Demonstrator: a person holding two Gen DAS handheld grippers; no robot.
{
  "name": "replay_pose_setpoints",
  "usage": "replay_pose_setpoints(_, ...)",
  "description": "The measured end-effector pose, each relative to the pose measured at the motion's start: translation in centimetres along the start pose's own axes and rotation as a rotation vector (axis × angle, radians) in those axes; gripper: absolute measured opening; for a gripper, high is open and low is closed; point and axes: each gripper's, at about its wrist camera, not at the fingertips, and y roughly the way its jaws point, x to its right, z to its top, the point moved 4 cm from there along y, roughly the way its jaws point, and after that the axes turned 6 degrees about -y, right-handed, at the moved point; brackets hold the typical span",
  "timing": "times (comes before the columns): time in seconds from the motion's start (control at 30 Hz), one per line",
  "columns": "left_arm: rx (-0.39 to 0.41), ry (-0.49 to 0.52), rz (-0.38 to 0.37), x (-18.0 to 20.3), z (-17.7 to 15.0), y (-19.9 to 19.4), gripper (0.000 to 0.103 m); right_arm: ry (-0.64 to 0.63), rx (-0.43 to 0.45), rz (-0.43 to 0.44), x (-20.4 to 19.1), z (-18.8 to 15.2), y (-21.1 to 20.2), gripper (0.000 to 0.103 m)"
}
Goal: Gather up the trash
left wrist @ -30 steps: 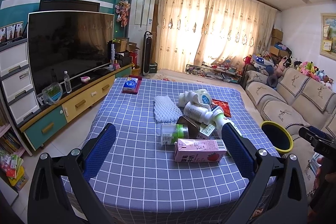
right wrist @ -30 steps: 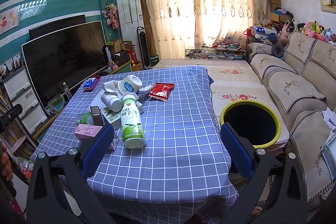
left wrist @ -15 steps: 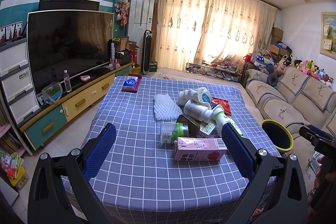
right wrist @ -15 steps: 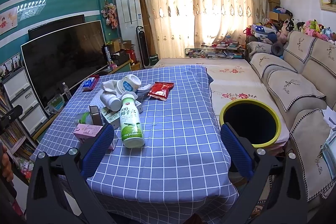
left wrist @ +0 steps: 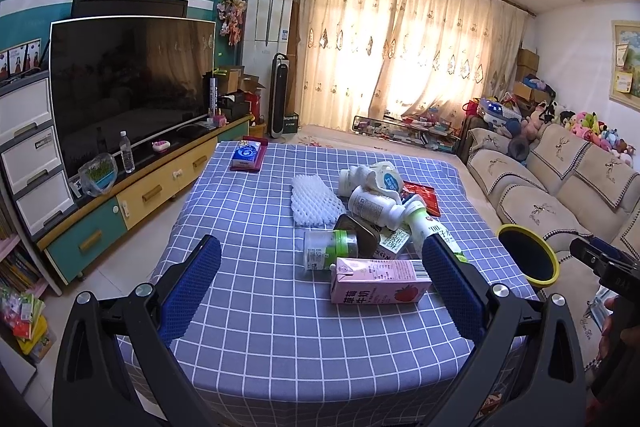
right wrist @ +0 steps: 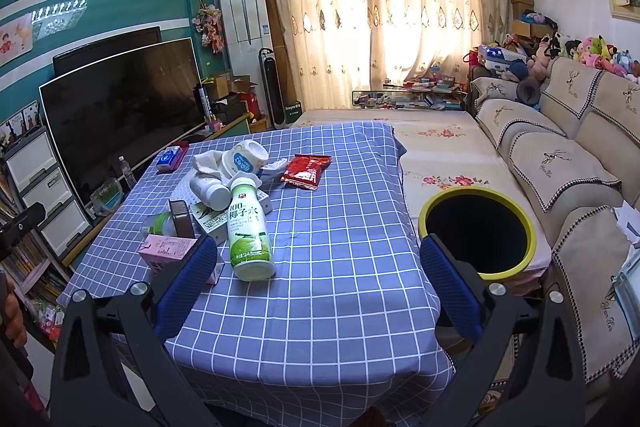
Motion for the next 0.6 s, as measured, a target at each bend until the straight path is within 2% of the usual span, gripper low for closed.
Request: replay_pose_setpoints(0.6, -0.011, 0.001, 0.005, 0.05, -0.25, 0.53, 0.099, 0.000, -0.015, 0.004, -0.17, -0.60, 0.99, 0.097)
